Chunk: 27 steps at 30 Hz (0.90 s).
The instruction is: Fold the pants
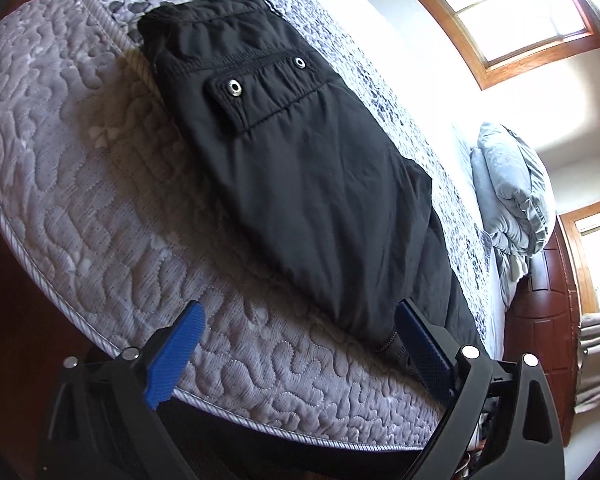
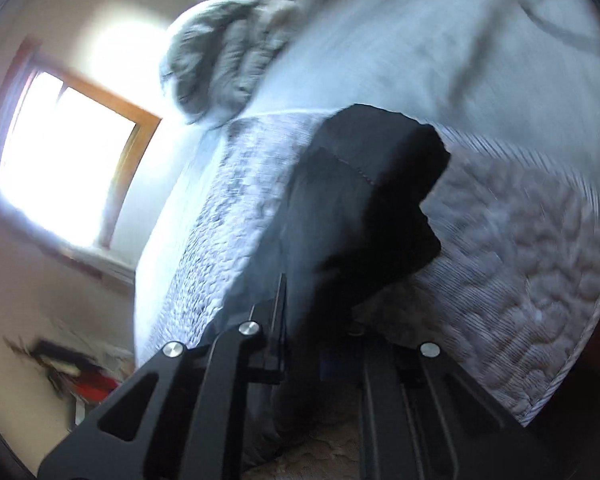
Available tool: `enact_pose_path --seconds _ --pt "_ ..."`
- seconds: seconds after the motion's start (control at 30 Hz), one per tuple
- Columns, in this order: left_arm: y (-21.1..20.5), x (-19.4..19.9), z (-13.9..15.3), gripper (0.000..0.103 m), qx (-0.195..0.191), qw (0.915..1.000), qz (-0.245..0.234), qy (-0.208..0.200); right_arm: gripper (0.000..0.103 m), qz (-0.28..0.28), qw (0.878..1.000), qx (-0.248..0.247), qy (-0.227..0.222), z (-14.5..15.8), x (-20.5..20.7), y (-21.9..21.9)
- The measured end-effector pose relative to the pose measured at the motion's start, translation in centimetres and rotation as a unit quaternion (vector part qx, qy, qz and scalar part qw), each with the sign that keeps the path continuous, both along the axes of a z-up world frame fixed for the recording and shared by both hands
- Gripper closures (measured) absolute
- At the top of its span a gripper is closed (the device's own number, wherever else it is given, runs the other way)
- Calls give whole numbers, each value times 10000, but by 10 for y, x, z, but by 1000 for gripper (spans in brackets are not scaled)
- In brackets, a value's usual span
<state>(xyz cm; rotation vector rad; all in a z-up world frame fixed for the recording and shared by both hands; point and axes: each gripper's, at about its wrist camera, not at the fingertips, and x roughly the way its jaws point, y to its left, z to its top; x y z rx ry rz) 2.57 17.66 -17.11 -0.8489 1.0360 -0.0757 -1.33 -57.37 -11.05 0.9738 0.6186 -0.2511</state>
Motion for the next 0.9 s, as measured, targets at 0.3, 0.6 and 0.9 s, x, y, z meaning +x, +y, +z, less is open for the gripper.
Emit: enact_pose_path --seconds 0.3,0.6,0.9 --pt "12 -15 2 7 -167 9998 96 -112 92 1976 9579 -2071 -214 97 61 139" --pt "31 -27 0 7 -228 9991 337 -113 92 3375 8912 -3023 211 86 83 251" --pt "41 -36 -4 7 -285 9985 462 -77 92 4288 8253 -3534 1002 24 88 322"
